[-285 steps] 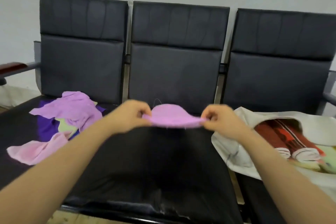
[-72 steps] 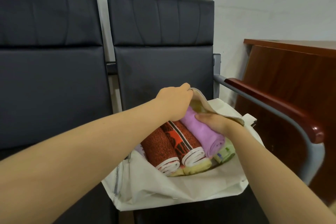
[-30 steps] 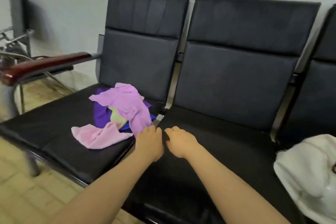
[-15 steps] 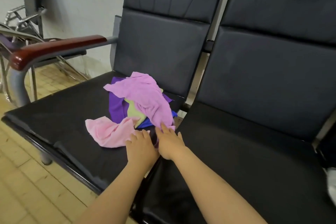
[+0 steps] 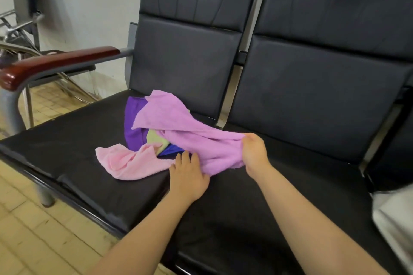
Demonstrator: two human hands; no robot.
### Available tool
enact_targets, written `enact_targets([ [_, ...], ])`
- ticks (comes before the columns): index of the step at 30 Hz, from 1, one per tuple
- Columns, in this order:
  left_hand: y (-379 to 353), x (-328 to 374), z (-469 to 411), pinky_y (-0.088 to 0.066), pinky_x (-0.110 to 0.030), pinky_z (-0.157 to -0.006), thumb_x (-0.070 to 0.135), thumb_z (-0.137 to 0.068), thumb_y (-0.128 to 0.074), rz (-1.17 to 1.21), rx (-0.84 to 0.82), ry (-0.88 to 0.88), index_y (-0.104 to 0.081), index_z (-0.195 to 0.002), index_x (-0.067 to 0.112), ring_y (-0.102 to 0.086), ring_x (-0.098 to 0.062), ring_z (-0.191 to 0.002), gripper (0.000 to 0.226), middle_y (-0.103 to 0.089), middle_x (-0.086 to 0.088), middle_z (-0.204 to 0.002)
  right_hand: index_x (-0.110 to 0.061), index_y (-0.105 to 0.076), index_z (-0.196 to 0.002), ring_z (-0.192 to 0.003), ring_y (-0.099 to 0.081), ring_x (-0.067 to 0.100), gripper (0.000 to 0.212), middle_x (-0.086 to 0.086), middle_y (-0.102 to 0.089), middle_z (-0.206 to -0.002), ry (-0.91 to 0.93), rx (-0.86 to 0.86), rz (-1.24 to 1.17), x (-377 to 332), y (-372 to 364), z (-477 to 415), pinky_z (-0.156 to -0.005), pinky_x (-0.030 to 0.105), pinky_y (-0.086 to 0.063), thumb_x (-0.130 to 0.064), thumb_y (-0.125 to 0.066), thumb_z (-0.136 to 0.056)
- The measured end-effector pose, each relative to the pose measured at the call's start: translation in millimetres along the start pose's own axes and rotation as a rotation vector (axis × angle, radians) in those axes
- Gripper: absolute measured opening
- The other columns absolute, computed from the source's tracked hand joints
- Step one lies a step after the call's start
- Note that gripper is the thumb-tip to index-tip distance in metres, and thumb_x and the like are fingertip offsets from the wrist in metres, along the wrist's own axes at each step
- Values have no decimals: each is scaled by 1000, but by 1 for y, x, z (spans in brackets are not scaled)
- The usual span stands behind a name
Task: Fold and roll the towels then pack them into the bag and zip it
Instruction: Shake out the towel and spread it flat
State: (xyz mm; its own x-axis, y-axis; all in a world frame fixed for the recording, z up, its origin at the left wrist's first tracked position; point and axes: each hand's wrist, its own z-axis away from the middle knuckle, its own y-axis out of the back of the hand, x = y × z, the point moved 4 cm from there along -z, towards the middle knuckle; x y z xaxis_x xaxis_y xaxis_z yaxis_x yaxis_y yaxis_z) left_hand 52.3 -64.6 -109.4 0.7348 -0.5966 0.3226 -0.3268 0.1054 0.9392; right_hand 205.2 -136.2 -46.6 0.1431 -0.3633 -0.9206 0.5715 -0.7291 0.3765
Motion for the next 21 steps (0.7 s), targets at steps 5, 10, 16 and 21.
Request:
enact_targets([
  [5, -2, 56, 8, -32, -44, -105, 27, -86, -49, 79, -75, -94, -40, -133, 13, -35, -30, -129, 49, -37, -9, -139, -14, -61, -87, -80, -53, 17, 22, 2, -60, -86, 124, 97, -146, 1, 102, 38, -67, 29, -42, -11, -41, -97],
  [10, -7, 102, 33, -40, -35, -88, 21, -86, -48, 24, -60, -152, -55, -115, 13, -53, -26, -112, 31, -55, -6, -122, -10, -72, -67, -81, -63, 25, 34, 5, -71, -77, 64, 34, 83, 33, 216, 73, -81, 39, -48, -33, -63, -90],
  [16, -45, 133, 68, -41, -35, -86, 44, -94, -40, -107, -248, -143, -54, -118, 14, -55, -26, -108, 41, -56, -6, -122, -18, -65, -80, -81, -62, 15, 41, -3, -63, -81, -334, -504, 1100, 120, 256, 108, -73, 28, -48, -59, -61, -82],
  [21, -76, 152, 80, -38, -38, -93, 45, -93, -43, -399, -318, -319, -38, -137, 21, -42, -31, -119, 50, -34, -10, -137, -22, -52, -123, -108, -54, 27, 40, 3, -47, -121, 153, -316, 1155, 151, 194, 108, -86, 34, -44, -40, -57, -88],
])
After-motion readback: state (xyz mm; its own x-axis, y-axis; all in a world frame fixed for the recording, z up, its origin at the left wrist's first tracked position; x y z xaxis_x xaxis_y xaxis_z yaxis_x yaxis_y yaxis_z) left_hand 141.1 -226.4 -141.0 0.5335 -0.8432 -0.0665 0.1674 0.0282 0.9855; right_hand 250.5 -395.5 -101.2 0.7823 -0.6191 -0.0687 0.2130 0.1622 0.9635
